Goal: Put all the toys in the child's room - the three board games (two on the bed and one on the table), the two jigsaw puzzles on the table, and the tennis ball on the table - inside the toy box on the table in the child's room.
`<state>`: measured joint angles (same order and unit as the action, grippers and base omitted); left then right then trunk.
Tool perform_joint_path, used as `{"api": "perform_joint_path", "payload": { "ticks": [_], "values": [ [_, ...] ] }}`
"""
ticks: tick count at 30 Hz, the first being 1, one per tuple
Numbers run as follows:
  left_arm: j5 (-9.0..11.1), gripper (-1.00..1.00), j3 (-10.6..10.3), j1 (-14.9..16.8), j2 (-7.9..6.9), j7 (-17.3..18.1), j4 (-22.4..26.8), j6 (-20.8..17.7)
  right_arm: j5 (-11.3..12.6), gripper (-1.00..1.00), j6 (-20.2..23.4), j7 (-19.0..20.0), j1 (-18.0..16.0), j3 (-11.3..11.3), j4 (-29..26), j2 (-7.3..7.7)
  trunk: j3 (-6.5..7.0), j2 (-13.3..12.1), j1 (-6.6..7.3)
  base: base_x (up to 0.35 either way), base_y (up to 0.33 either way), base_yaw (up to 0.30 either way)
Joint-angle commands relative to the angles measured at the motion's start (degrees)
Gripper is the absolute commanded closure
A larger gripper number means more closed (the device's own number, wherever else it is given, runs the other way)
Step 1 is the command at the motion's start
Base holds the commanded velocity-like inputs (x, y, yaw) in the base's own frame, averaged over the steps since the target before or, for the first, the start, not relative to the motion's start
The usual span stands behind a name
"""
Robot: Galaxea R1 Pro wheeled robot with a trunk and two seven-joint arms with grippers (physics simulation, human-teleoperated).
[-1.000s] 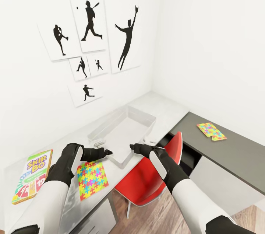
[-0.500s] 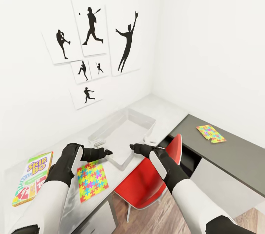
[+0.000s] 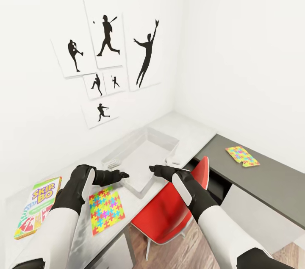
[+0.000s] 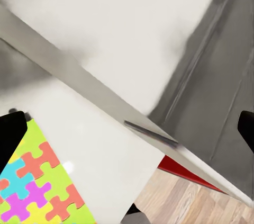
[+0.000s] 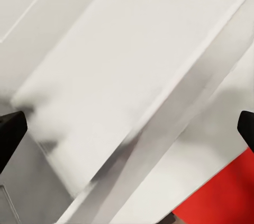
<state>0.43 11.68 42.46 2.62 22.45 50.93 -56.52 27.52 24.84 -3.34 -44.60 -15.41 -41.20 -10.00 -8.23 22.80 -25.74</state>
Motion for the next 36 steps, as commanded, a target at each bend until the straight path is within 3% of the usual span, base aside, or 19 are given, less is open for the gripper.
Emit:
{"api": "perform_joint_path", "payload": {
  "ticks": [1, 6, 9, 11, 16, 20, 25, 29, 31, 36],
  "values": [
    [0.0, -1.0, 0.3, 0.0, -0.06, 0.6, 0.3, -0.5, 0.4, -1.0, 0.2, -0.3, 0.0, -0.1, -0.1, 0.0, -0.03, 0.1, -0.04, 0.0, 0.0, 0.0],
    [0.0, -1.0, 0.2, 0.0, -1.27, 3.6, 1.7, -0.7, 0.4, -1.0, 0.2, 0.6, 0.0, 0.0, -0.2, 0.0, 0.45, 0.1, -0.04, 0.0, 0.0, 0.0],
    [0.0, -1.0, 0.1, 0.0, -3.98, 8.6, 2.2, -1.2, 0.4, -1.0, 0.2, 2.5, 0.1, 0.0, -0.4, 0.0, 0.73, 0.1, -0.04, 0.0, 0.0, 0.0],
    [0.0, -1.0, 0.2, 0.0, -4.89, 10.5, 2.3, -1.3, 0.4, -1.0, 0.2, 3.1, 0.1, 0.0, -0.8, 0.0, 0.92, 0.1, -0.04, 0.0, 0.0, 0.0],
    [-0.1, -1.0, 0.1, -0.2, -8.79, 17.8, 2.4, -1.5, 0.4, -1.0, 0.6, 5.5, 0.4, 0.2, -7.5, 0.0, 1.39, 0.1, -0.04, 0.0, 0.0, 0.0],
    [-0.1, -1.0, 0.3, -0.3, -11.35, 23.4, 2.4, -1.4, 0.4, -1.0, 1.5, 7.2, 3.2, 0.3, -12.7, 0.0, 1.77, 0.1, -0.04, 0.0, 0.0, 0.0],
    [-0.1, -1.0, 2.8, -0.7, -14.83, 32.7, 2.4, -1.3, 0.4, -1.0, 2.7, 8.0, 6.5, 0.4, -18.5, 0.0, 2.25, 0.1, -0.04, 0.0, 0.0, 0.0],
    [-0.3, -1.0, 4.3, -1.0, -16.76, 39.0, 2.4, -1.2, 0.4, -1.0, 2.9, 9.5, 9.0, 0.4, -21.7, 1.84, 2.63, 0.1, -0.04, 0.0, 0.0, 0.0],
    [-0.3, -1.0, 4.9, -1.3, -18.48, 43.4, 2.4, -1.0, 0.4, -1.0, 2.9, 12.2, 11.3, 0.4, -24.5, 3.54, 2.82, 0.1, -0.04, 0.0, 0.0, 0.0],
    [-0.3, -1.0, 5.3, -3.5, -20.44, 52.8, 2.3, -0.7, 0.4, -1.0, 2.8, 18.7, 16.8, 1.9, -29.9, 7.26, 3.25, 0.1, -0.04, 0.0, 0.0, 0.0]
  ]
}}
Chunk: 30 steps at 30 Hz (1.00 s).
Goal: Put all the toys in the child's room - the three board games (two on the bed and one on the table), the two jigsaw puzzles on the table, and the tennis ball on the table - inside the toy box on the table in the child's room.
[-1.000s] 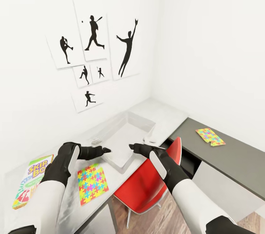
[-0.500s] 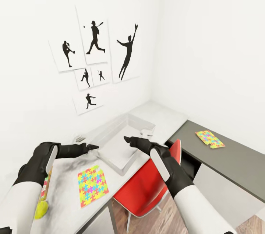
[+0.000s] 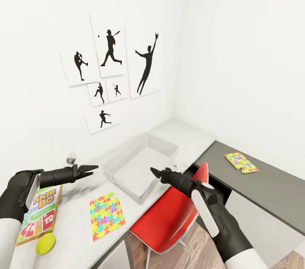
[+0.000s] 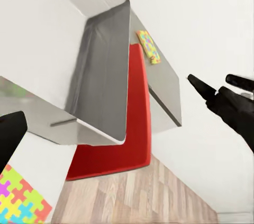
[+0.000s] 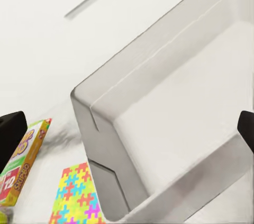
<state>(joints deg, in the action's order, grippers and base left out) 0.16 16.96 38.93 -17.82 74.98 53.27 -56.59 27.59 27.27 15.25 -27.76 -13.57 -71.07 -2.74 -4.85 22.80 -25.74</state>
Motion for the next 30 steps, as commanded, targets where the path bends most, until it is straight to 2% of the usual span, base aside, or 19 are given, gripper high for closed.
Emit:
{"api": "perform_joint_path", "payload": {
  "ticks": [1, 2, 4, 5, 9, 12, 18, 30],
  "values": [
    [0.0, -1.0, 0.1, -0.8, -0.17, 2.6, 0.0, -0.5, 0.3, -1.0, 0.3, 1.4, 0.9, 1.1, -1.3, 0.69, -0.05, 0.1, -0.04, 0.0, 0.0, 0.0],
    [-0.1, -1.0, 0.2, -1.7, -0.29, 4.6, 0.0, -0.3, 0.3, -1.0, 0.4, 2.7, 1.6, 2.3, -2.6, 1.24, 0.02, 0.1, -0.04, 0.0, 0.0, 0.0],
    [-0.1, -1.0, 0.2, -2.6, -0.35, 6.1, 0.0, 0.2, 0.3, -1.0, 0.5, 3.9, 2.2, 3.6, -3.6, 1.74, 0.16, 0.1, -0.04, 0.0, 0.0, 0.0],
    [-0.1, -1.0, 0.2, -3.4, -0.38, 7.2, -0.1, 1.0, 0.3, -1.0, 0.5, 5.1, 2.8, 5.0, -4.3, 2.21, 0.23, 0.1, -0.04, 0.0, 0.0, 0.0],
    [0.0, -1.0, 1.2, -4.4, -0.38, 8.8, 0.1, 2.6, 0.6, -1.0, 0.6, 9.3, 4.4, 8.8, -5.1, 3.22, 0.48, 0.1, -0.04, 0.0, 0.0, 0.0],
    [0.0, -1.0, 2.0, -4.6, -0.38, 9.0, 0.1, 3.0, 0.6, -1.0, 0.6, 11.2, 4.9, 10.3, -5.3, 3.46, 0.63, 0.1, -0.04, 0.0, 0.0, 0.0],
    [0.0, -1.0, 2.5, -4.9, -0.38, 9.3, 0.2, 3.2, 0.7, -1.0, 0.5, 12.3, 5.1, 11.3, -5.1, 3.51, 0.75, 0.1, -0.04, 0.0, 0.0, 0.0],
    [0.0, -1.0, 2.6, -5.0, -0.3, 9.2, 0.2, 3.2, 0.6, -1.0, 0.4, 12.1, 5.2, 11.5, -4.7, 3.36, 0.77, 0.1, -0.04, 0.0, 0.0, 0.0]
  ]
}}
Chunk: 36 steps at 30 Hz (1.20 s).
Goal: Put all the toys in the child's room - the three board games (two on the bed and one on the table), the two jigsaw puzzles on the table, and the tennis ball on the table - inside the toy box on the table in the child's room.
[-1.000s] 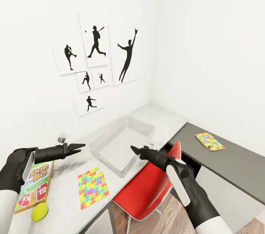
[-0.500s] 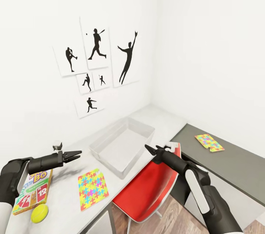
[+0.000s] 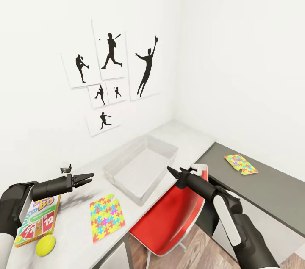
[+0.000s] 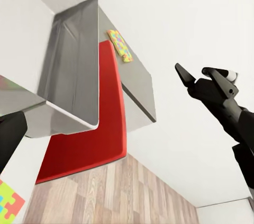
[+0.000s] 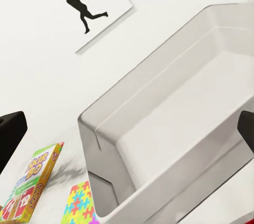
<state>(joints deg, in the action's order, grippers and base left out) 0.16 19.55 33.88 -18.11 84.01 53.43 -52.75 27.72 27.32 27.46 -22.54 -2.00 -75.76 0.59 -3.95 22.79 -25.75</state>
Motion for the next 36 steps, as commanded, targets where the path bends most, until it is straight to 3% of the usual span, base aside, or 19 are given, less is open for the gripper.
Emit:
{"api": "perform_joint_path", "payload": {
  "ticks": [1, 21, 36],
  "values": [
    [0.0, -1.0, 0.0, 0.0, 0.0, 0.2, 0.0, -0.6, 0.4, -1.0, 0.4, -0.1, -0.1, 0.0, 0.0, -0.08, -0.13, 0.1, -0.04, 0.0, 0.0, 0.0],
    [-0.1, -1.0, 0.0, 0.0, 0.0, 0.1, 0.0, -0.5, 0.0, -1.0, 0.4, -0.2, -0.1, 0.0, 0.1, -0.49, -0.07, 0.1, -0.04, 0.0, 0.0, 0.0],
    [-0.1, -1.0, -0.1, 0.0, 0.09, 0.1, 0.0, -0.4, 0.3, -1.0, 0.2, -0.5, -0.1, 0.0, 0.2, -0.13, 1.16, 0.1, -0.04, 0.0, 0.0, 0.0]
  ]
}}
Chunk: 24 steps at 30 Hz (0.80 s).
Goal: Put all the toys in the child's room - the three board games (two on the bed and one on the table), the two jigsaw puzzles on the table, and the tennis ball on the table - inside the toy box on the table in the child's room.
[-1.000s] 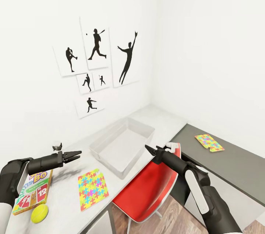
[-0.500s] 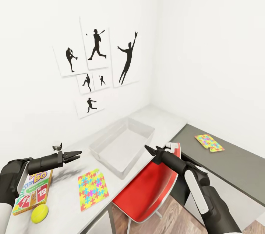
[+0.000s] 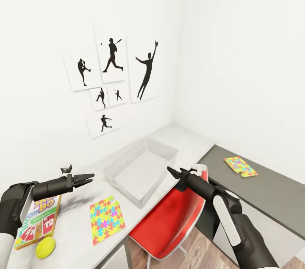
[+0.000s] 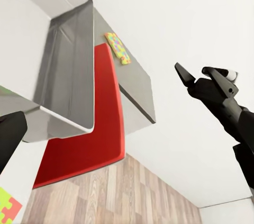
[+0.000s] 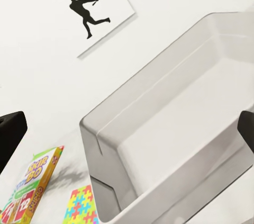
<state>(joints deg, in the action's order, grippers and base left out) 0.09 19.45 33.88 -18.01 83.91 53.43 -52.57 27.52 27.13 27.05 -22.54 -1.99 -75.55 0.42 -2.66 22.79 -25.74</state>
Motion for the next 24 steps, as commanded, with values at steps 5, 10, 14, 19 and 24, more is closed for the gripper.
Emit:
{"api": "perform_joint_path", "payload": {
  "ticks": [5, 10, 14, 19, 24],
  "values": [
    [0.0, -1.0, 0.1, 0.0, 0.0, 0.2, 0.0, -0.6, 0.6, -1.0, 0.4, -0.1, -0.1, 0.0, 0.0, 0.29, 0.33, 0.1, -0.04, 0.0, 0.0, 0.0],
    [0.0, -1.0, 0.1, 0.0, 0.0, 0.2, 0.0, -0.6, 0.7, -1.0, 0.4, -0.1, -0.1, 0.0, 0.0, 0.32, 0.8, 0.1, -0.04, 0.0, 0.0, -0.009],
    [0.0, -1.0, 0.1, 0.0, -0.04, 0.2, 0.0, -0.6, 0.7, -1.0, 0.4, -0.1, -0.1, 0.0, 0.0, 0.35, 1.17, 0.1, -0.04, 0.0, 0.0, -0.093],
    [0.0, -1.0, 0.1, 0.0, -0.03, 0.2, 0.0, -0.6, 0.7, -1.0, 0.4, -0.1, -0.1, 0.0, 0.0, 0.36, 1.6, 0.1, -0.04, 0.0, 0.0, -0.164],
    [0.1, -1.0, 0.0, 0.0, 0.02, 0.2, 0.0, -0.6, 0.7, -1.0, 0.4, -0.1, -0.1, 0.0, 0.0, 0.37, 1.99, 0.1, -0.04, 0.0, 0.0, -0.197]
  ]
}}
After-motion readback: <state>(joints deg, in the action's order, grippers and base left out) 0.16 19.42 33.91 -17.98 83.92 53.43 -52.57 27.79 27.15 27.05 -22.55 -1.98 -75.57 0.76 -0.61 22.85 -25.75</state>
